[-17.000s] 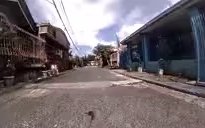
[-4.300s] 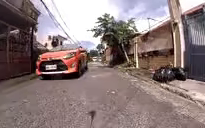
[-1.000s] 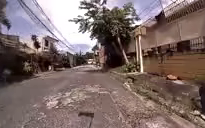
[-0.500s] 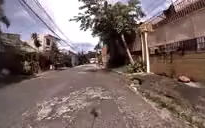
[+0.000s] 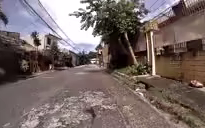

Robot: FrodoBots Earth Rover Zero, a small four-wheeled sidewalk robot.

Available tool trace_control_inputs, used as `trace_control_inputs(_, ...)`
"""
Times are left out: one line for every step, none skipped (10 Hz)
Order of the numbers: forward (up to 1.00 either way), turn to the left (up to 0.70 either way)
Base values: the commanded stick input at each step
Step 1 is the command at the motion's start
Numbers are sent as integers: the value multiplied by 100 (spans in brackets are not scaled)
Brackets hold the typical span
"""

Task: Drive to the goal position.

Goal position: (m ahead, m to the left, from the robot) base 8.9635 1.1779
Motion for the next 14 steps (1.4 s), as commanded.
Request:
trace_control_inputs(70, 16)
trace_control_inputs(70, 0)
trace_control_inputs(70, 0)
trace_control_inputs(70, 0)
trace_control_inputs(70, 0)
trace_control_inputs(70, 0)
trace_control_inputs(70, 0)
trace_control_inputs(70, 0)
trace_control_inputs(70, 23)
trace_control_inputs(70, 16)
trace_control_inputs(70, 5)
trace_control_inputs(70, 0)
trace_control_inputs(70, 0)
trace_control_inputs(70, 0)
